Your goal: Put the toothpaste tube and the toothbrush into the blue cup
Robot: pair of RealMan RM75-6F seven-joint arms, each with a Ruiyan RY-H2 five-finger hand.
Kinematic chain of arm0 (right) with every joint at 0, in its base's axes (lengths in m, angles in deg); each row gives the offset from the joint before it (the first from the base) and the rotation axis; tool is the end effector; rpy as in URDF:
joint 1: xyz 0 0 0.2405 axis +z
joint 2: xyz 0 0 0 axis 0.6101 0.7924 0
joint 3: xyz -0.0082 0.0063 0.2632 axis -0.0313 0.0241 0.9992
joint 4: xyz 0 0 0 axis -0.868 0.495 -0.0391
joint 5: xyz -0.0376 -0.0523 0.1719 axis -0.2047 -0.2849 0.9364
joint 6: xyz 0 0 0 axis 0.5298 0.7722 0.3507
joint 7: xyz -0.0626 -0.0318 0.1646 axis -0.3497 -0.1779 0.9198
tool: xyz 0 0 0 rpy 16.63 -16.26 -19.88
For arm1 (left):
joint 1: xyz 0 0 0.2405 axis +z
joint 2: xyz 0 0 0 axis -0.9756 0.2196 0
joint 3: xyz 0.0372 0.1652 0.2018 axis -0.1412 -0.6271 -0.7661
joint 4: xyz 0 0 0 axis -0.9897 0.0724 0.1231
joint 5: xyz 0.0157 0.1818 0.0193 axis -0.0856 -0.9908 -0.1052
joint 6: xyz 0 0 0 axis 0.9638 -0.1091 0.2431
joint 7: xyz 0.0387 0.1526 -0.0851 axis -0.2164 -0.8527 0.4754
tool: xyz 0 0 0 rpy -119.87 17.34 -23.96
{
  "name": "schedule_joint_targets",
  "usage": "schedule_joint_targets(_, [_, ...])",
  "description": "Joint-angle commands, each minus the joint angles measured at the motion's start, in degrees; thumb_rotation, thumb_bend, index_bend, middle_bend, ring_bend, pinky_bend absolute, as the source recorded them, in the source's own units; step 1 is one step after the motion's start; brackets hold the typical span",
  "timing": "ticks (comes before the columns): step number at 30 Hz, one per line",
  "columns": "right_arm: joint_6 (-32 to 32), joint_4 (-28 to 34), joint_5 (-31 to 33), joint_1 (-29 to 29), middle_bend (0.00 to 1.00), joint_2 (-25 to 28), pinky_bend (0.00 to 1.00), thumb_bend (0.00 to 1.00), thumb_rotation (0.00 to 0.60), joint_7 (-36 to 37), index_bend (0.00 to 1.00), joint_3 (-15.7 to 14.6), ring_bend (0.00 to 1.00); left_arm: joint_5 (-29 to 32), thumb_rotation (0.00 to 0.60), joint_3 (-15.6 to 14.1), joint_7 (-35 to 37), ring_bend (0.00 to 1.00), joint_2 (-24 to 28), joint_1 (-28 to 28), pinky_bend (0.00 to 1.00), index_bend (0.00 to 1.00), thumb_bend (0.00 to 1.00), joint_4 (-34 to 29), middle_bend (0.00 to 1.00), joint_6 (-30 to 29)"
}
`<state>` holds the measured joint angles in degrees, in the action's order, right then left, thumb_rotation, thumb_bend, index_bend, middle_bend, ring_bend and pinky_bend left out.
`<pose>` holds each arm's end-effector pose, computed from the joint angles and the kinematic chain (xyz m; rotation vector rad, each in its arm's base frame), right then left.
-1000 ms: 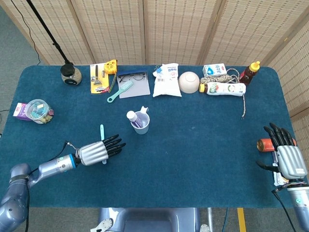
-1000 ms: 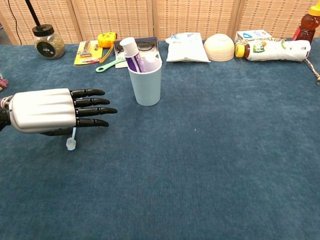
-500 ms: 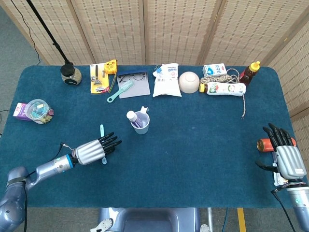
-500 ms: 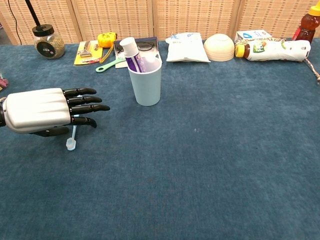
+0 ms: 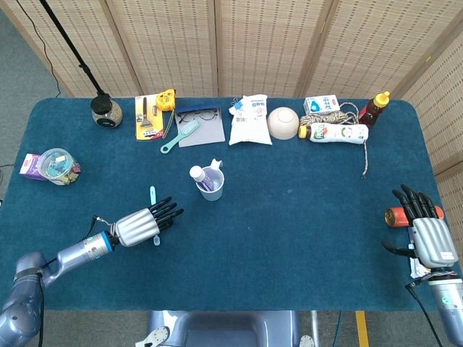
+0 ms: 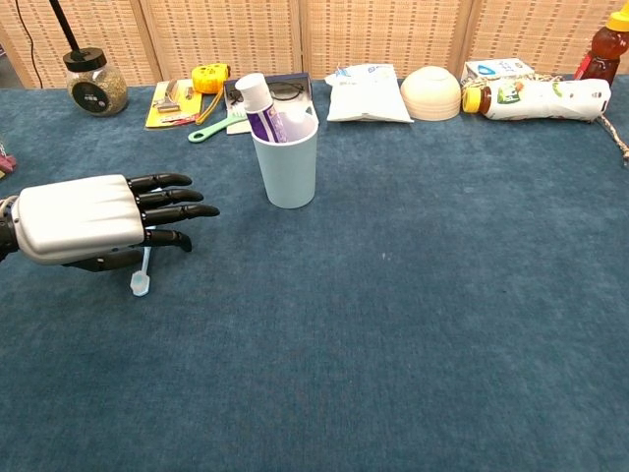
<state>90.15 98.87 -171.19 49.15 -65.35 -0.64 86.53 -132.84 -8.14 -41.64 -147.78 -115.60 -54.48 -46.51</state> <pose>-0.3226 -0.2613 0.1821 1.4101 -0.9848 1.0492 -0.2299 0.3377 -0.0410 -2.4187 0.1398 -0.7857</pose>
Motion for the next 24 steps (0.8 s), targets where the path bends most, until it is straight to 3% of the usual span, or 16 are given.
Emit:
schedule_joint_targets(1, [-0.1, 0.0, 0.0, 0.0, 0.0, 0.0, 0.0, 0.0, 0.6, -0.1, 0.0, 0.0, 0.0, 0.1, 0.6, 0.0, -0.1, 0.0, -0.1, 0.1, 0.01, 0.48, 0.44, 0.2, 0.0, 0.0])
schedule_joint_targets(17, [-0.3, 0.2, 0.0, 0.1, 0.0, 0.0, 0.0, 0.0, 0.6, -0.2, 0.0, 0.0, 0.0, 2.2, 0.6, 1.5, -0.1, 0.0, -0.5, 0.5, 0.01, 0.44, 0.43, 0.9, 0.0, -2.9])
schedule_joint_targets(24, [-0.7, 0.1, 0.0, 0.2, 0.0, -0.1, 0.0, 0.0, 0.6, -0.2, 0.0, -0.1, 0.0, 2.5, 0.6, 1.5, 0.4, 0.0, -0.4, 1.0, 0.01, 0.48, 0.43, 1.0, 0.0, -3.3])
